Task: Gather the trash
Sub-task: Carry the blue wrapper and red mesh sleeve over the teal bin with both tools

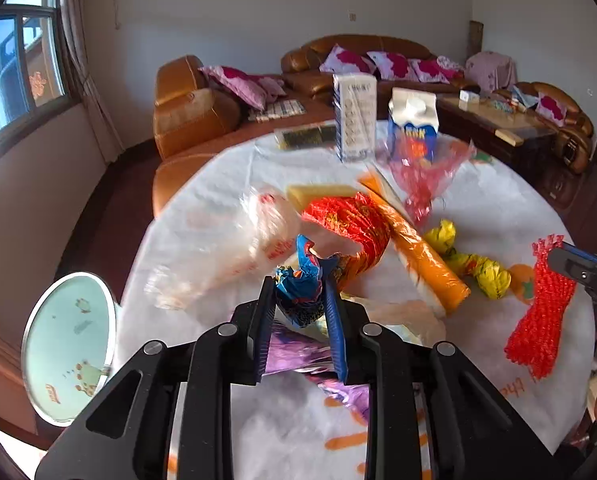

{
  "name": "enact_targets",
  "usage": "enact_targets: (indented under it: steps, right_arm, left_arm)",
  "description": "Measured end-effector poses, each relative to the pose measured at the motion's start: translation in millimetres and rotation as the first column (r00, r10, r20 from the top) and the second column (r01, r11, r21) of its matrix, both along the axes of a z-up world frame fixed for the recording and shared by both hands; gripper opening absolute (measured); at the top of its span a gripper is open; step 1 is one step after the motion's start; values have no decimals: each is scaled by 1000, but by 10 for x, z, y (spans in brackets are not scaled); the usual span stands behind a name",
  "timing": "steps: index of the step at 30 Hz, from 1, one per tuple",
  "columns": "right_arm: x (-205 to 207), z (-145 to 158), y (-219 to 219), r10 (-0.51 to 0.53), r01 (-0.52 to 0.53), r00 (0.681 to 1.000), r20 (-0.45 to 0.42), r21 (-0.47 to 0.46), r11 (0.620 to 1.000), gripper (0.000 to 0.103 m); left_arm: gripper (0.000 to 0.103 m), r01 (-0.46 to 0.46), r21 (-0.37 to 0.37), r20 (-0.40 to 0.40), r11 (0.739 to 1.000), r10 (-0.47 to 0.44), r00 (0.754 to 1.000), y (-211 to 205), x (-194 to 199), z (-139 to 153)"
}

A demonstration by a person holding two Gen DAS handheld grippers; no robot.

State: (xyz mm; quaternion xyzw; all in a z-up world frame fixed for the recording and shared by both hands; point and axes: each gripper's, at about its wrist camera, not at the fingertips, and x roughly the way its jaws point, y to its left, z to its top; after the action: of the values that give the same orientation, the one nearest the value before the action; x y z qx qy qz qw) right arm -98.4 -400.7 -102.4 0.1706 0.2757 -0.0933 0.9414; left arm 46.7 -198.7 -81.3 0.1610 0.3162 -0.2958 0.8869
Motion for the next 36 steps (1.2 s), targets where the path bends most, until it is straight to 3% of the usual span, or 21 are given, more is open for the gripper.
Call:
enact_targets:
  steps: [9,18,36]
  right_arm:
    - [139,235,155,27,-27,999,43,-6,1000,11]
    - [633,512,550,126,-123,988,87,-38,992,11]
    - [1615,694,1427,276,-267,959,57,-131,955,11]
  left_arm:
    - [24,-68,-21,64,997,69,996,397,21,265]
    - [24,-191,10,107,982,189,976,981,228,371]
    - [24,-340,80,148,937,326,934,1799,568,379]
